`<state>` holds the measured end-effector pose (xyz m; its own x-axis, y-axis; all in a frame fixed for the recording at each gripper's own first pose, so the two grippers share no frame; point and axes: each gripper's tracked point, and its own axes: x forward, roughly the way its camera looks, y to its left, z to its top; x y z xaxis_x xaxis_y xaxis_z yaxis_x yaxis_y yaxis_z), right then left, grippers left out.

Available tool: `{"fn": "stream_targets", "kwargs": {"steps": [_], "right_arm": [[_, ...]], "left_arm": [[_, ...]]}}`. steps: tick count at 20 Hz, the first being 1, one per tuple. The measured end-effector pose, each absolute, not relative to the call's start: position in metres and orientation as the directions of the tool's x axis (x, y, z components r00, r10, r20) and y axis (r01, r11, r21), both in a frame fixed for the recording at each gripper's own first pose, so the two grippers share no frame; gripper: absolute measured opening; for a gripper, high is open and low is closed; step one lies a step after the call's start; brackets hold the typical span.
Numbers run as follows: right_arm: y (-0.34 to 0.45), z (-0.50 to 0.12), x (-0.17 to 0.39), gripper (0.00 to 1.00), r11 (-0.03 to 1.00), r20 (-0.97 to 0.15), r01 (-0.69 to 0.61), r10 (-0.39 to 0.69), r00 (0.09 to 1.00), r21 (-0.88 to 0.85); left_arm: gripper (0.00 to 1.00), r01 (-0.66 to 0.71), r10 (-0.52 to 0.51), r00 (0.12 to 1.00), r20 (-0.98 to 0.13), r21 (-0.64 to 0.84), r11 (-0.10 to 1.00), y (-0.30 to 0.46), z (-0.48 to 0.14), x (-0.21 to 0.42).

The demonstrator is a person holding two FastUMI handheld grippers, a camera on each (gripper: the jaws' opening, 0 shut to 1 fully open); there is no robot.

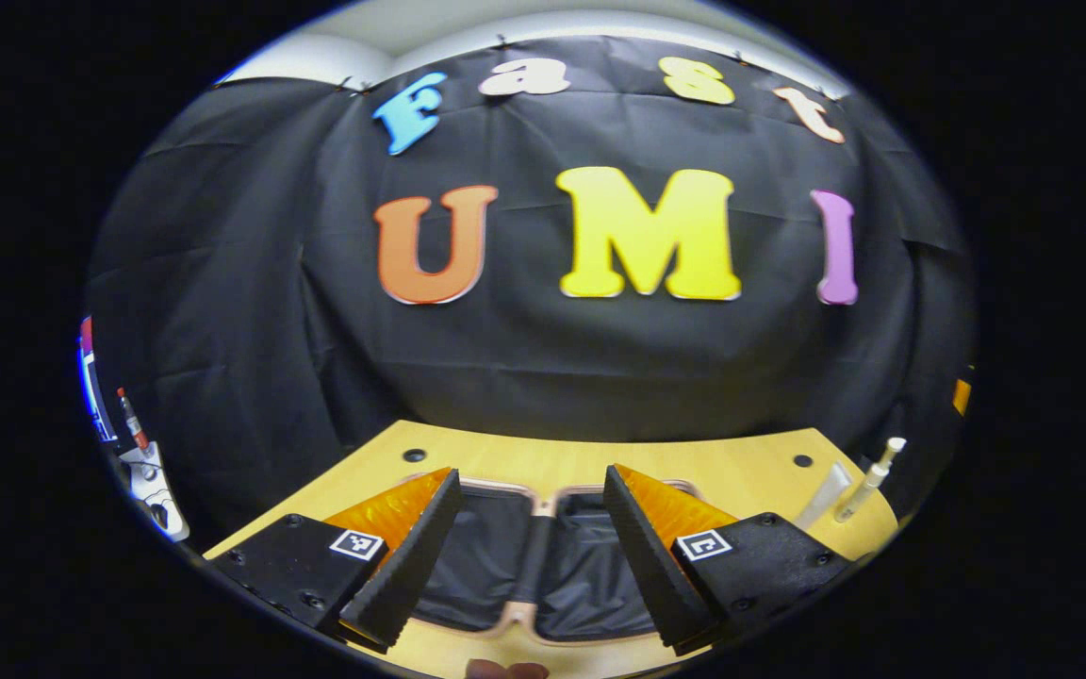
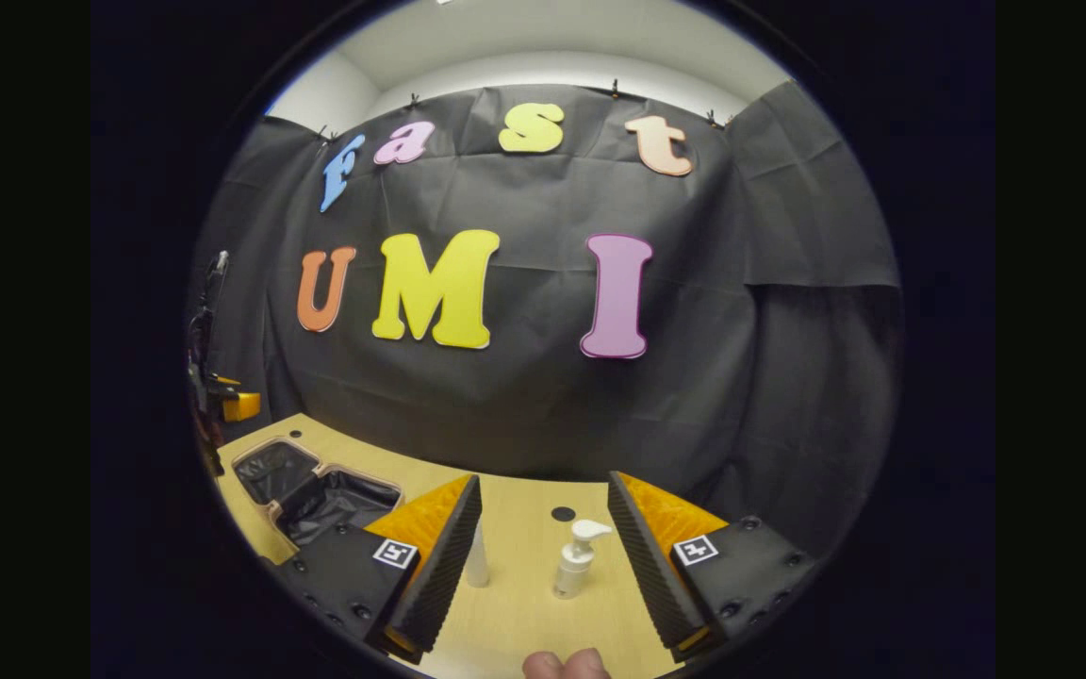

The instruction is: First open the suitcase, pack the skin care products into it, and then close the suitcase.

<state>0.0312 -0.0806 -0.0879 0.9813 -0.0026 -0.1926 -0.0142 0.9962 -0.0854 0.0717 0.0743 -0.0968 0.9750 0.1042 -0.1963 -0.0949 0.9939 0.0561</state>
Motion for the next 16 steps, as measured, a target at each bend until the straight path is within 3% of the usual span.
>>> {"fn": "stream_targets", "kwargs": {"steps": [5,12,16], "right_arm": [[-0.125,-0.099,0.022,0.8,0.995,-0.217,0.013,-0.034,0.976,-0.097],[-0.175,-0.123,0.015,0.8,0.991,-0.264,0.038,-0.071,0.962,-0.128],[-0.192,-0.136,0.01,0.8,0.988,-0.304,0.051,-0.094,0.948,-0.146]], "left_arm": [[0.98,0.087,-0.081,0.968,-0.238,0.015,0.996,-0.079,-0.129,0.064],[0.99,0.32,-0.325,0.886,-0.331,-0.072,0.945,-0.21,-0.201,0.074],[1.0,0.343,-0.341,0.851,-0.4,-0.067,0.937,-0.235,-0.246,0.099]]}}
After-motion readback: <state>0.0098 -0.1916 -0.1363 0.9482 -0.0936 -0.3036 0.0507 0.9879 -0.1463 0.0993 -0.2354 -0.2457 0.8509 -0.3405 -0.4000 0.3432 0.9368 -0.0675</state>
